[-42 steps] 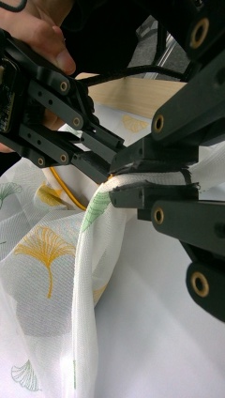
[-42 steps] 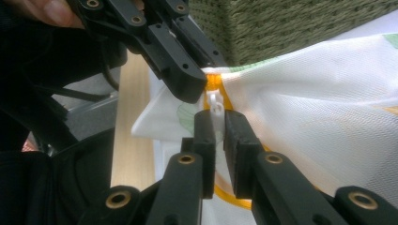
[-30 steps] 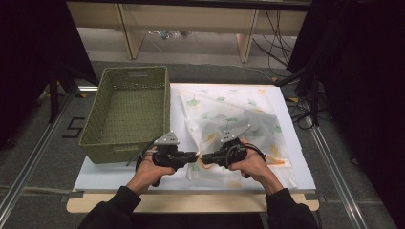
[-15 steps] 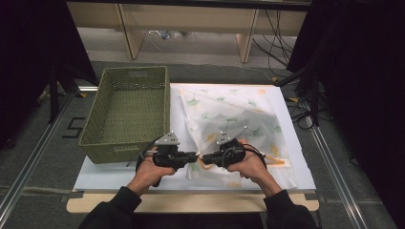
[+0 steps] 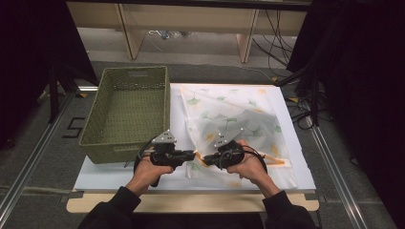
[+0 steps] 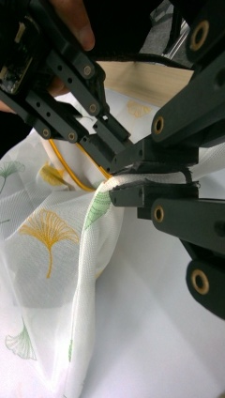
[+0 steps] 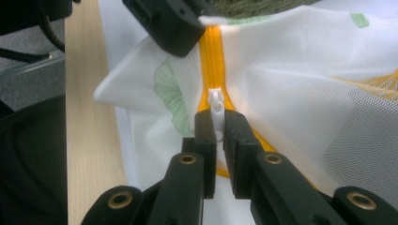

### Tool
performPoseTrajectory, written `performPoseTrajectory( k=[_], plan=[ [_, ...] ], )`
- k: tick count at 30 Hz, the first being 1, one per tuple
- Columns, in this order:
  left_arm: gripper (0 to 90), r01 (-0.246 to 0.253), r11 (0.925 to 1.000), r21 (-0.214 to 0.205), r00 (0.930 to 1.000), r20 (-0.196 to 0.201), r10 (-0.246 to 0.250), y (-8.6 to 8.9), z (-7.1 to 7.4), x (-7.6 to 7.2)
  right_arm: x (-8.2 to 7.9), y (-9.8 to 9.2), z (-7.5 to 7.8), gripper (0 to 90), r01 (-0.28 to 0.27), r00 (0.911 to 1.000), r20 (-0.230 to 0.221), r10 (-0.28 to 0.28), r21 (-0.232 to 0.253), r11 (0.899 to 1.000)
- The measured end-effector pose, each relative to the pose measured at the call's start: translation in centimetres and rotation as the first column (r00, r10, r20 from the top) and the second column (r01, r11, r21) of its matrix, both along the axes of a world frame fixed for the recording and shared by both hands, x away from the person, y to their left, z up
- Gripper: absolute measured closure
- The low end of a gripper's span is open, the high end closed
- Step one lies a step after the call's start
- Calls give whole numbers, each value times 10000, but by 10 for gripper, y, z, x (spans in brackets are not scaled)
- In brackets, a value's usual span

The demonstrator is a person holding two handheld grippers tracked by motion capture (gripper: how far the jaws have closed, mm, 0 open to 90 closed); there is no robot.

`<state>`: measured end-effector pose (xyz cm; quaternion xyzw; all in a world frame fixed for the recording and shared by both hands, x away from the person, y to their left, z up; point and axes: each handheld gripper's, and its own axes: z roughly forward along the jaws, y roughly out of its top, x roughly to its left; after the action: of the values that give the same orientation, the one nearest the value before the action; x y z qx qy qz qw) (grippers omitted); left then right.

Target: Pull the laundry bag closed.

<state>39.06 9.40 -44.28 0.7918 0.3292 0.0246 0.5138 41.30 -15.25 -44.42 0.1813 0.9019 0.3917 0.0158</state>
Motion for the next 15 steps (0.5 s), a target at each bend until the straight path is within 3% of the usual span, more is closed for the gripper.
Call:
performPoseTrajectory(
  k=[1,4,11,15],
  plan=[
    [833,-72,10000,17,10000,-25,72,0,-1,0,-1,0,0,854,100,9999,-38,-100,-72,9999],
    [833,-251,9997,25,9996,-100,251,3,-1,0,-1,1,0,853,1,9991,415,18,-464,9989],
    [833,-506,9987,27,9987,-35,506,10,0,0,-2,-2,-1,853,184,9978,653,-127,-877,9960],
    [832,-655,9978,92,9979,-12,655,14,0,-1,-3,-8,-2,854,373,9939,1079,-247,-1160,9926]
  ],
)
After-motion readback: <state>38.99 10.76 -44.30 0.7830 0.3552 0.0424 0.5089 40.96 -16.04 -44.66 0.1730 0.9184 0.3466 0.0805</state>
